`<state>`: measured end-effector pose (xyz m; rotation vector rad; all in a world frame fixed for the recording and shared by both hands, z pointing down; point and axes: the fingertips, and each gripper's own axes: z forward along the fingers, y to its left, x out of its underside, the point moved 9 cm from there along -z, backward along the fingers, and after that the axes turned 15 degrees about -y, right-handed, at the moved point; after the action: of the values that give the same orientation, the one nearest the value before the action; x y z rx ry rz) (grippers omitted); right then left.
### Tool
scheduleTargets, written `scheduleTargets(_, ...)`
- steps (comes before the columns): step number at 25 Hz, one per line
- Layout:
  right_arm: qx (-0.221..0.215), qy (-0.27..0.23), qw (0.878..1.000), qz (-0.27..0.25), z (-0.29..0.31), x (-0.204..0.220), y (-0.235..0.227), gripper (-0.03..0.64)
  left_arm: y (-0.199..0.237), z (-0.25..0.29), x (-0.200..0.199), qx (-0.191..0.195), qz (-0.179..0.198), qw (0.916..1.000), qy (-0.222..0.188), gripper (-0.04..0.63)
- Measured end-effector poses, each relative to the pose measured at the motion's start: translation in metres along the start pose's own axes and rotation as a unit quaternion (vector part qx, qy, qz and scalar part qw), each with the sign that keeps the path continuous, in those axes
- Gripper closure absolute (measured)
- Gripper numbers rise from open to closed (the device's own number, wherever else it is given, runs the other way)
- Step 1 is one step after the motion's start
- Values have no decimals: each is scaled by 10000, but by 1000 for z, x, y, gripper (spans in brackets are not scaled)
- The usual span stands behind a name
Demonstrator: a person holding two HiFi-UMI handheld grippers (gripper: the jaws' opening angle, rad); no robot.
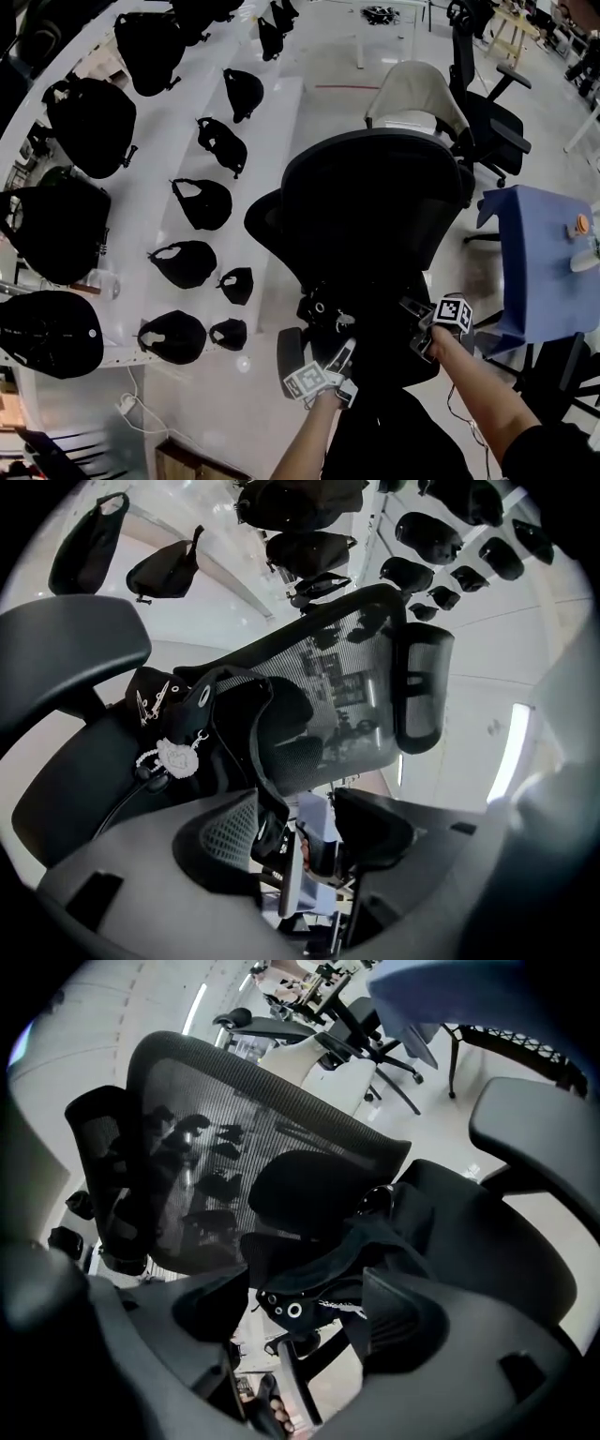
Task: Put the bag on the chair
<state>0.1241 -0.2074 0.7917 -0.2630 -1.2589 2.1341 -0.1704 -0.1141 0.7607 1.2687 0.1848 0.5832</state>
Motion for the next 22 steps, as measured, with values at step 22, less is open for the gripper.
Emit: scheduleTargets(22,-1679,-864,9167,-3522,-206,48,207,262,-240,-121,-39,1288,4155,8961,-882,401)
